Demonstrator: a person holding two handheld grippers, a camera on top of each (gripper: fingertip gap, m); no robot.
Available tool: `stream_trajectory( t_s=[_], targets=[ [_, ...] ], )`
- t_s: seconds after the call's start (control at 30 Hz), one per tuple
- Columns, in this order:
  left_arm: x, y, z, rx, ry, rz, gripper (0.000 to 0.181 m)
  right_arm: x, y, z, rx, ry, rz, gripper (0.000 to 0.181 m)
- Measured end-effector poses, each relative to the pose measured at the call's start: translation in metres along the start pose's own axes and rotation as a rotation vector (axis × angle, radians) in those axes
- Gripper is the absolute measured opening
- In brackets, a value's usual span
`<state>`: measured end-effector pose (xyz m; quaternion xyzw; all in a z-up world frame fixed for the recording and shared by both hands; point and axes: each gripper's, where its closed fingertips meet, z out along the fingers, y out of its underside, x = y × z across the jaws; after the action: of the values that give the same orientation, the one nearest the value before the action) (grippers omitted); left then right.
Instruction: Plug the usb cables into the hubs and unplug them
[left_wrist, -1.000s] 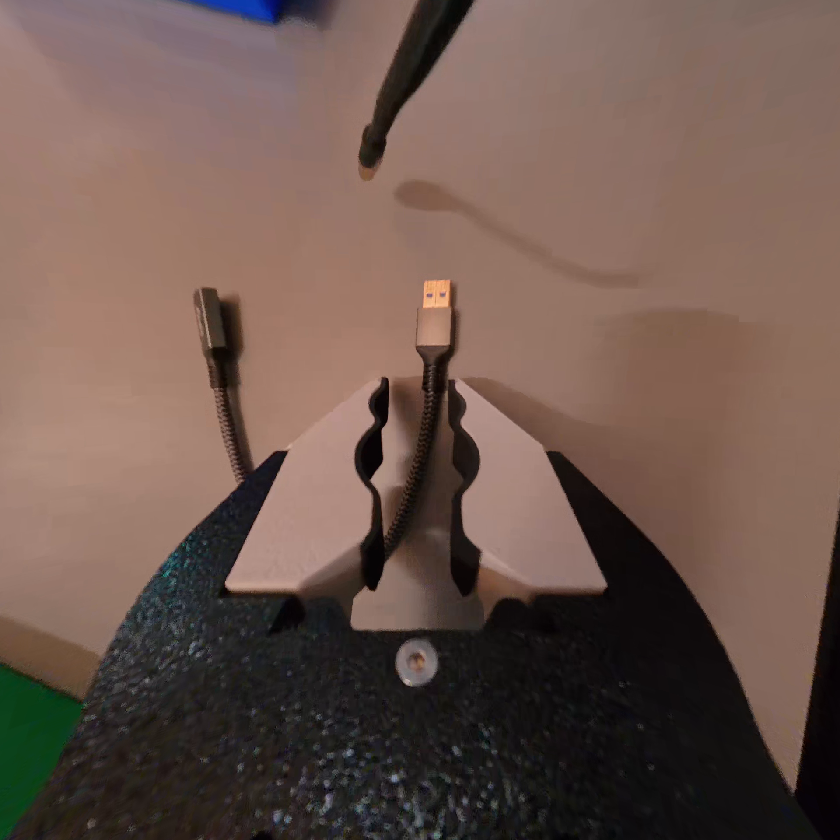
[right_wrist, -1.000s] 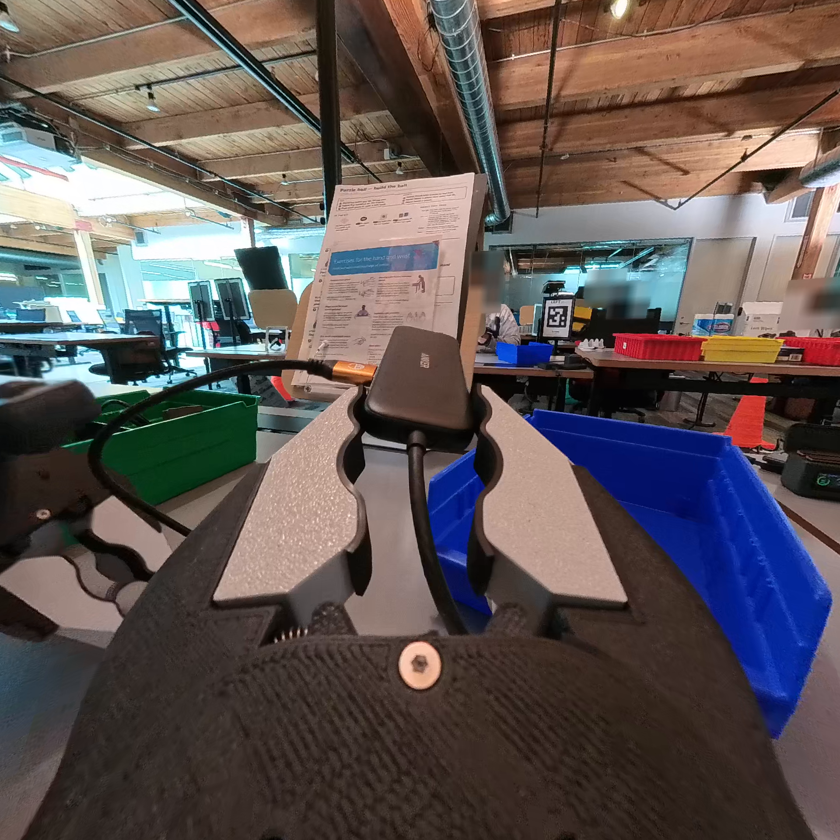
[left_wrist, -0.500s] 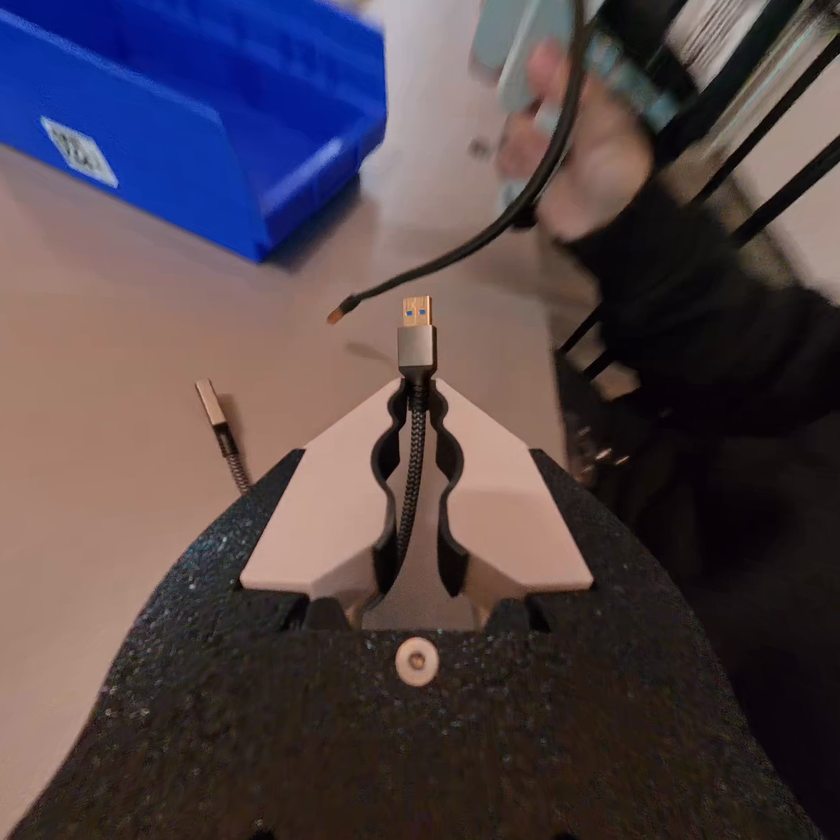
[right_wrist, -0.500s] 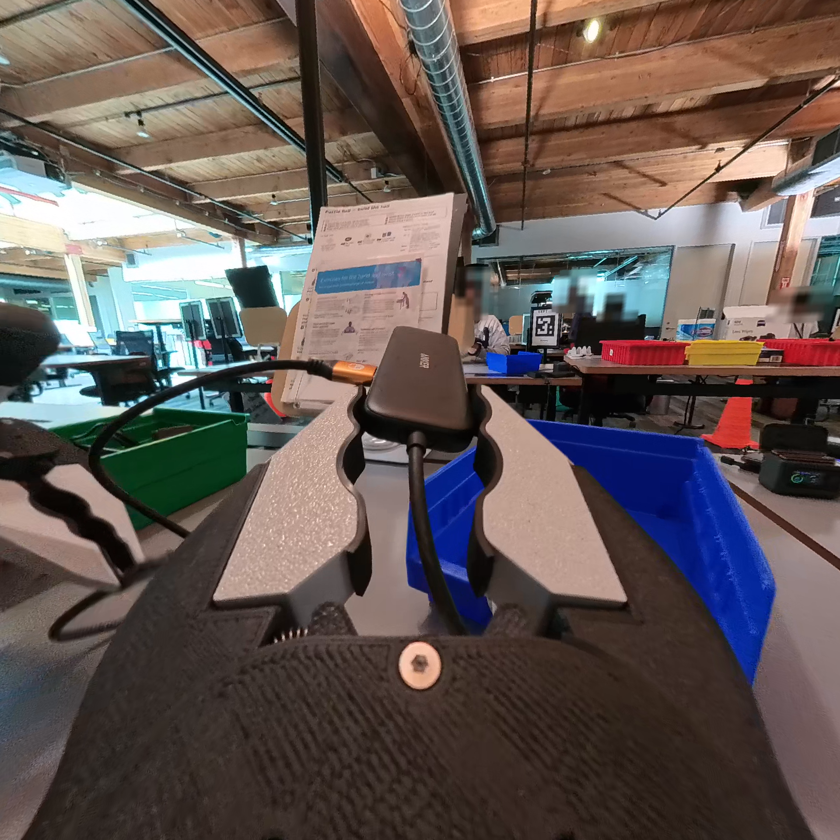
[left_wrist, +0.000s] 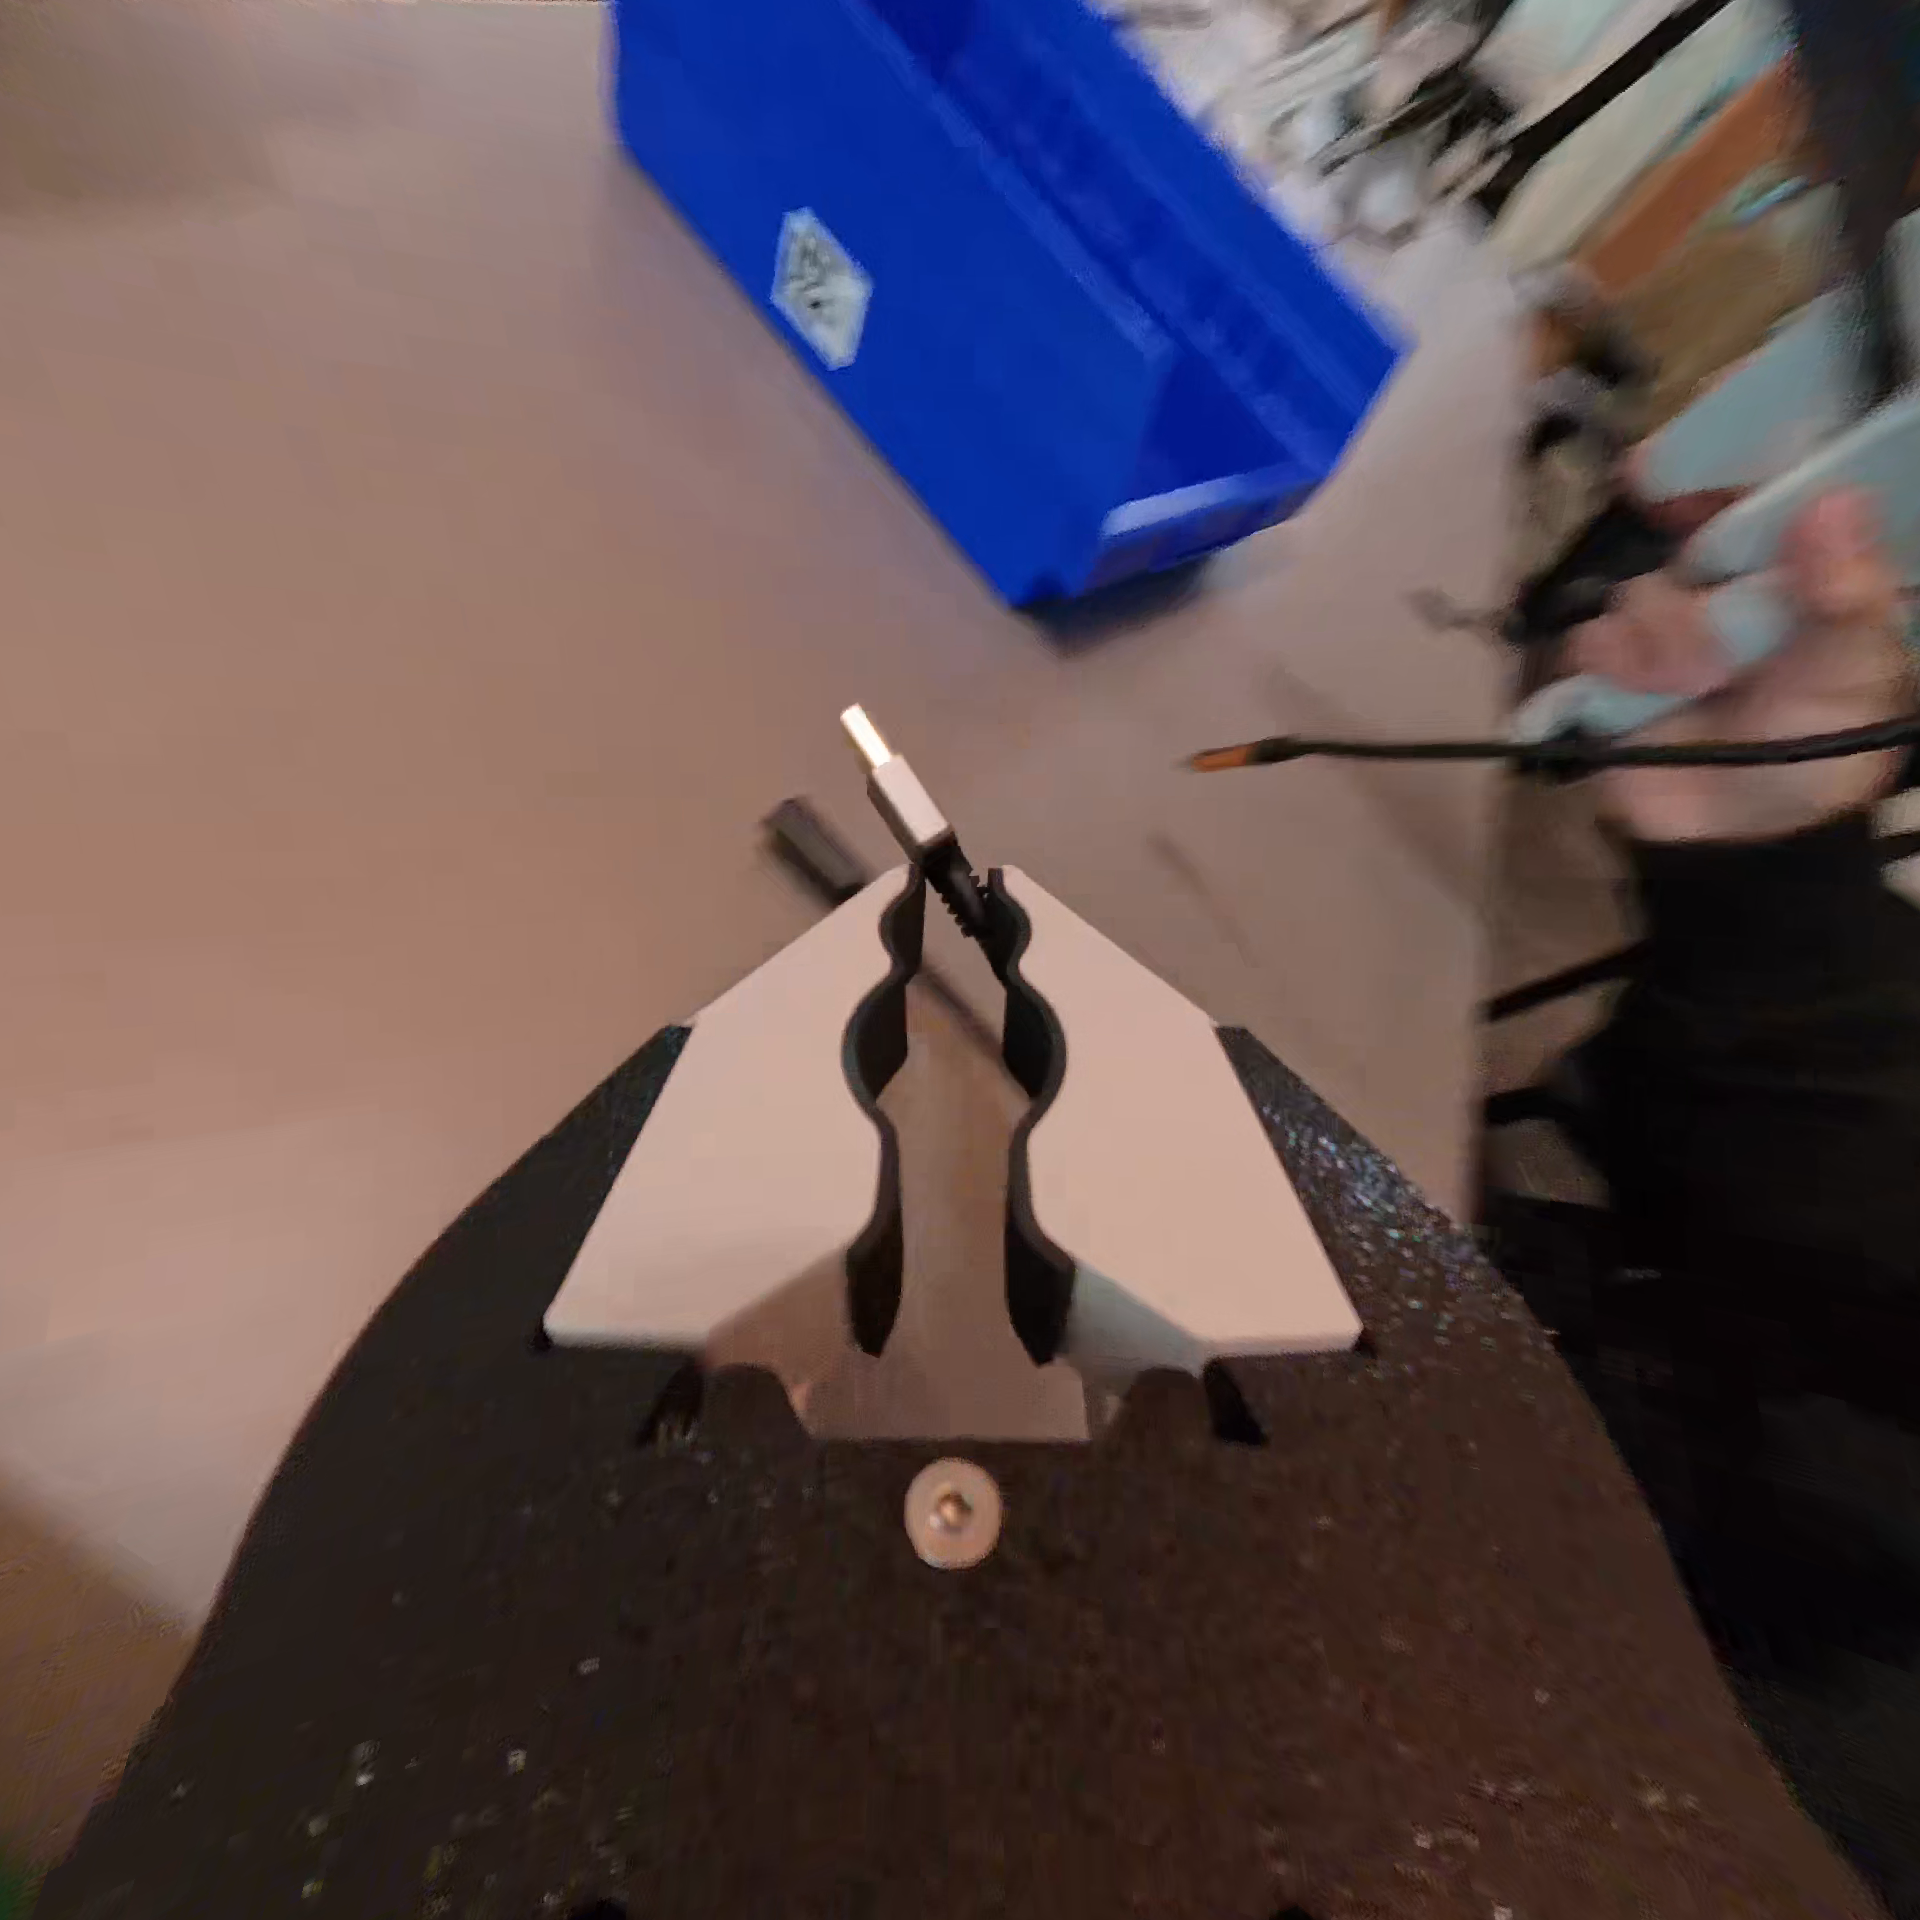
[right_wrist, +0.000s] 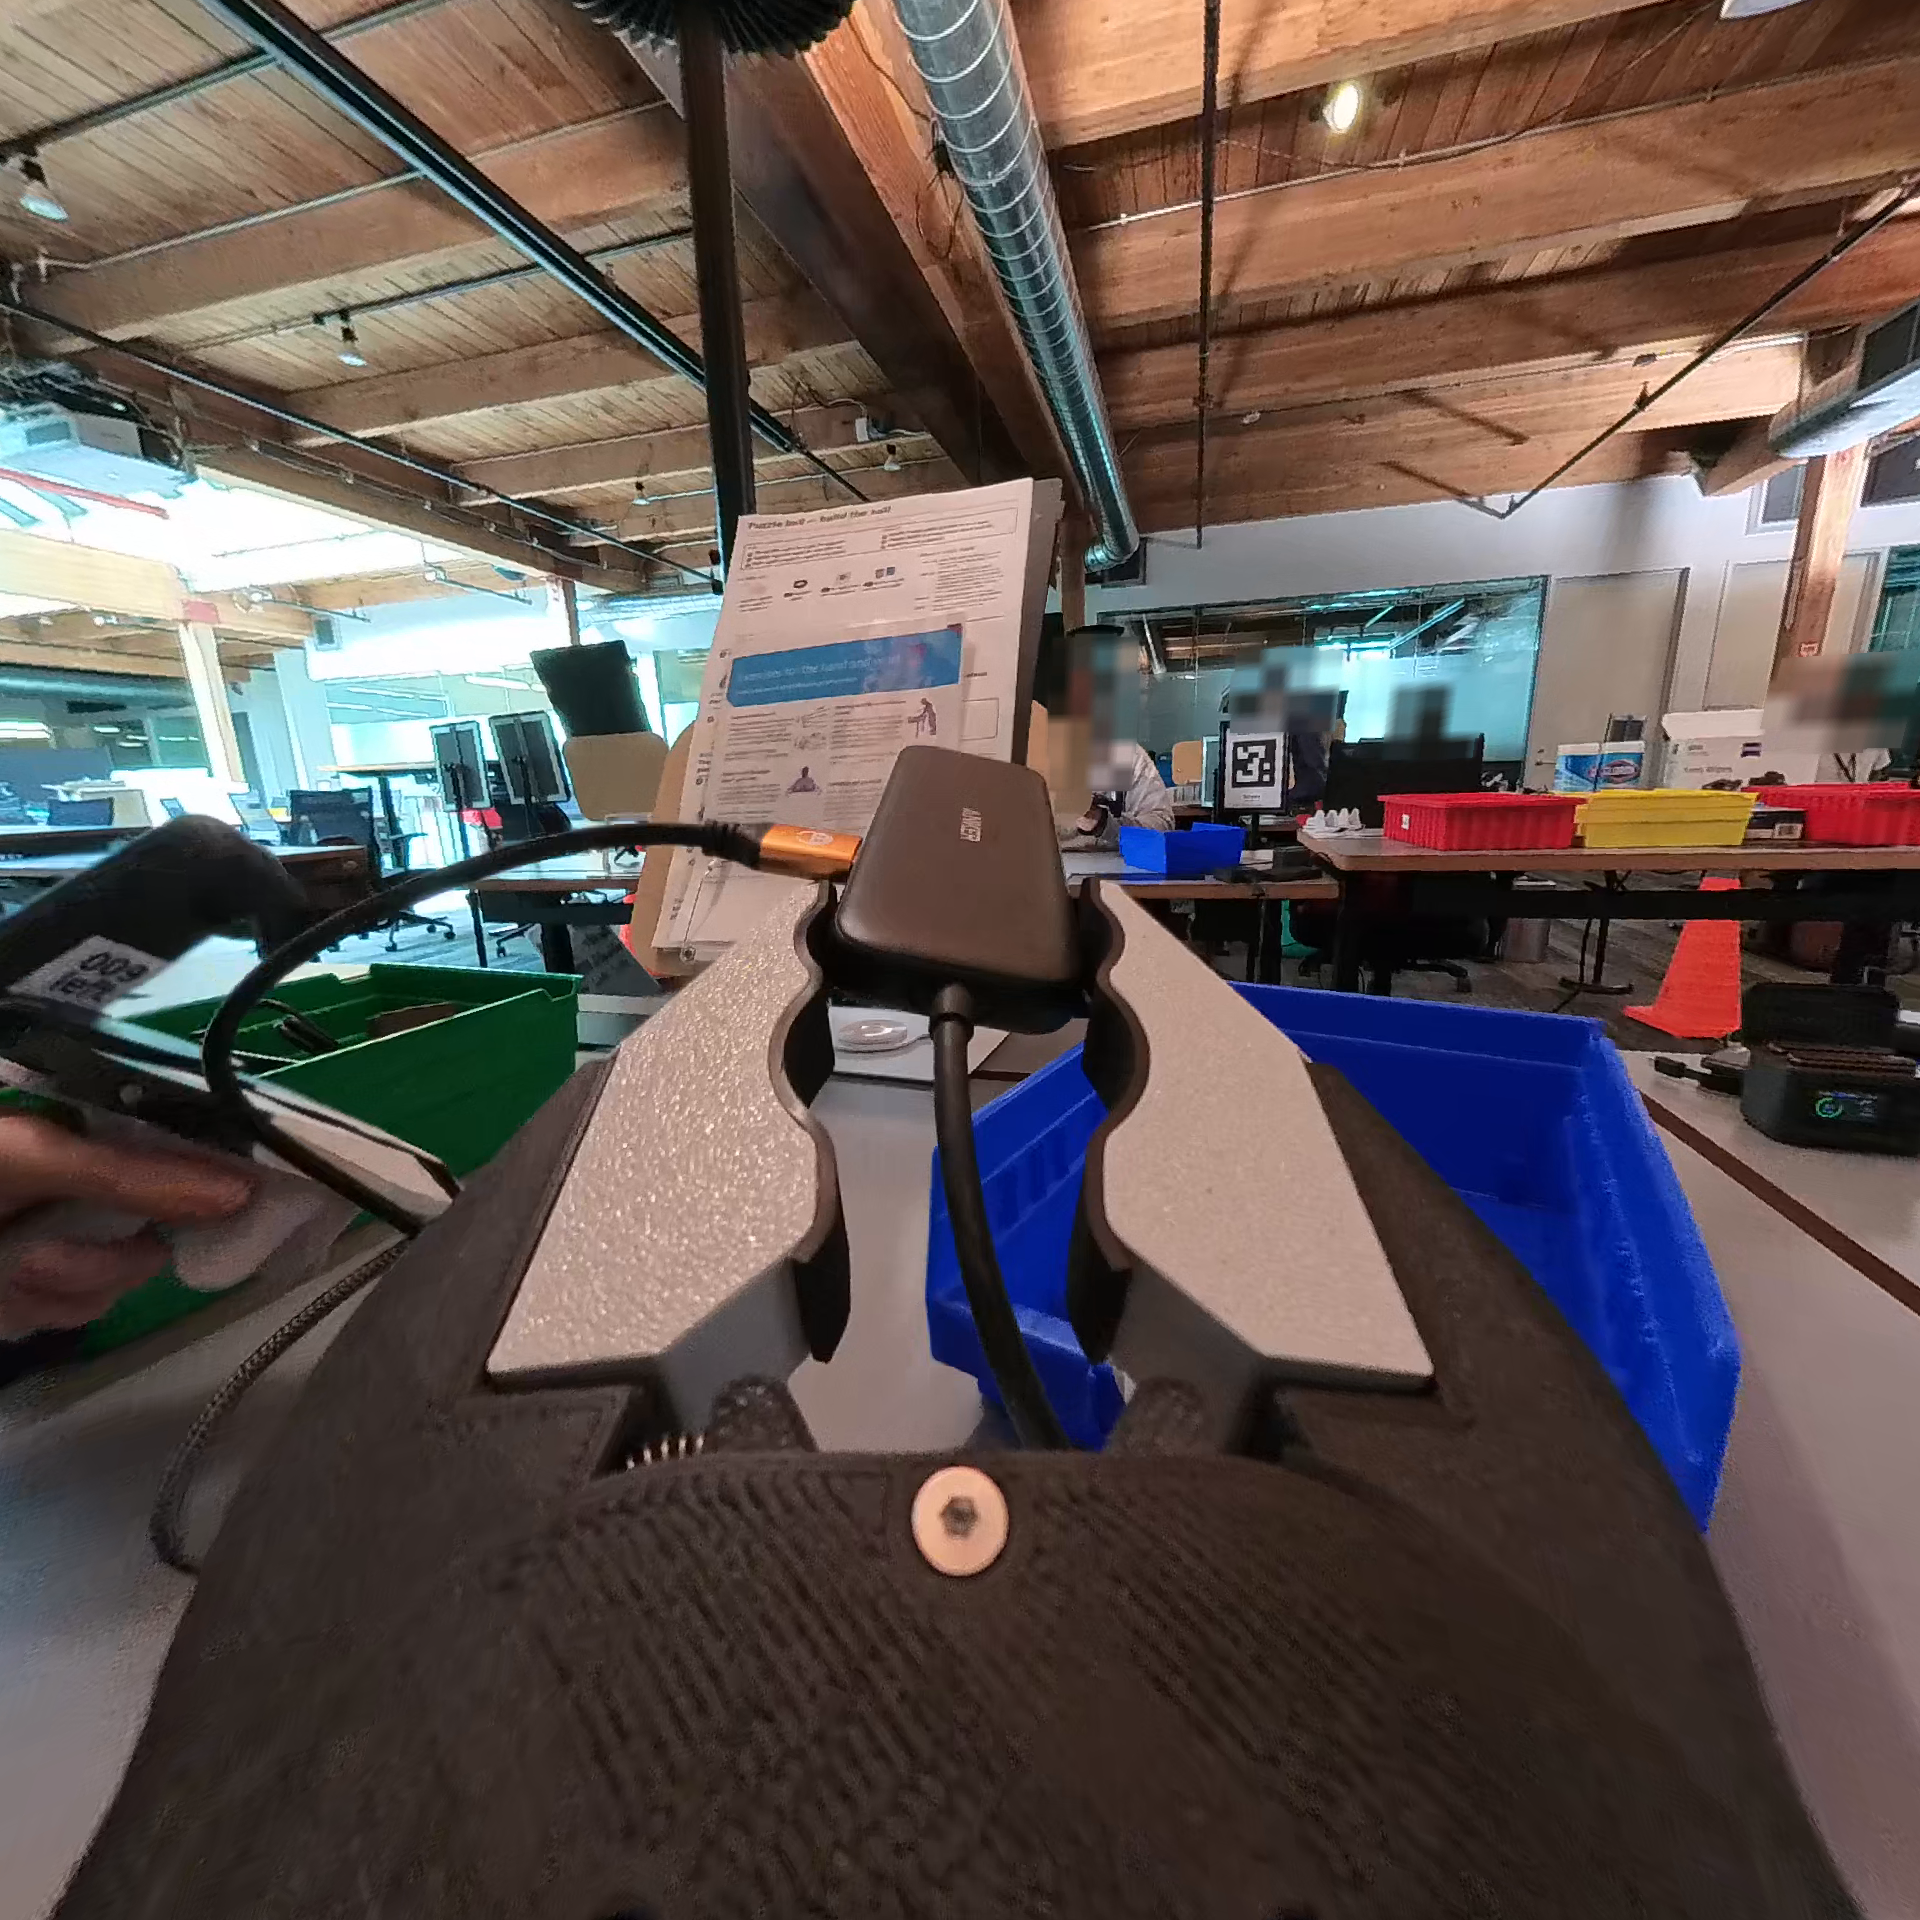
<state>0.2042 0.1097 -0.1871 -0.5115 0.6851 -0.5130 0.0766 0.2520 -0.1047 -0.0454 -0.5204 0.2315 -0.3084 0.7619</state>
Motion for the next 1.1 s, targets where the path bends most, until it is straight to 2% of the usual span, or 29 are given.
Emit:
stream_trajectory(
  t_s=[0.1, 0.3, 0.37, 0.43, 0.57, 0.67, 0.77, 0.83, 0.97, 1.03, 1.1],
  targets=[
    [-0.032, 0.011, -0.006, -0.100, -0.260, 0.169, 0.014, -0.002, 0.003, 0.001, -0.007, -0.006, 0.003, 0.045],
    [-0.039, 0.010, -0.004, -0.146, -0.426, 0.368, 0.029, -0.007, 0.006, 0.003, -0.016, -0.017, -0.003, 0.045],
    [-0.012, 0.011, 0.009, -0.125, -0.334, 0.434, 0.027, -0.008, 0.006, 0.004, -0.018, -0.019, -0.008, 0.045],
    [0.012, 0.023, 0.028, -0.146, -0.250, 0.426, 0.024, -0.007, 0.007, 0.004, -0.020, -0.019, -0.006, 0.045],
    [-0.004, 0.052, 0.054, -0.261, -0.367, 0.468, 0.019, -0.007, 0.008, 0.004, -0.024, -0.018, -0.004, 0.045],
    [0.011, 0.061, 0.062, -0.279, -0.259, 0.448, 0.010, -0.008, 0.007, 0.003, -0.023, -0.020, -0.006, 0.045],
    [0.028, 0.076, 0.053, -0.366, -0.098, 0.641, 0.006, -0.007, 0.007, 0.003, -0.022, -0.020, -0.005, 0.045],
    [0.037, 0.091, 0.036, -0.463, 0.020, 0.742, 0.005, -0.006, 0.006, 0.002, -0.022, -0.019, -0.003, 0.045],
    [0.035, 0.106, -0.001, -0.598, 0.114, 0.735, 0.007, -0.006, 0.005, 0.002, -0.020, -0.020, -0.003, 0.045],
    [0.044, 0.095, -0.009, -0.536, 0.148, 0.688, 0.009, -0.006, 0.005, 0.003, -0.020, -0.021, -0.004, 0.045],
    [0.052, 0.068, -0.004, -0.389, 0.133, 0.623, 0.012, -0.006, 0.006, 0.003, -0.020, -0.021, -0.001, 0.045]
  ],
)
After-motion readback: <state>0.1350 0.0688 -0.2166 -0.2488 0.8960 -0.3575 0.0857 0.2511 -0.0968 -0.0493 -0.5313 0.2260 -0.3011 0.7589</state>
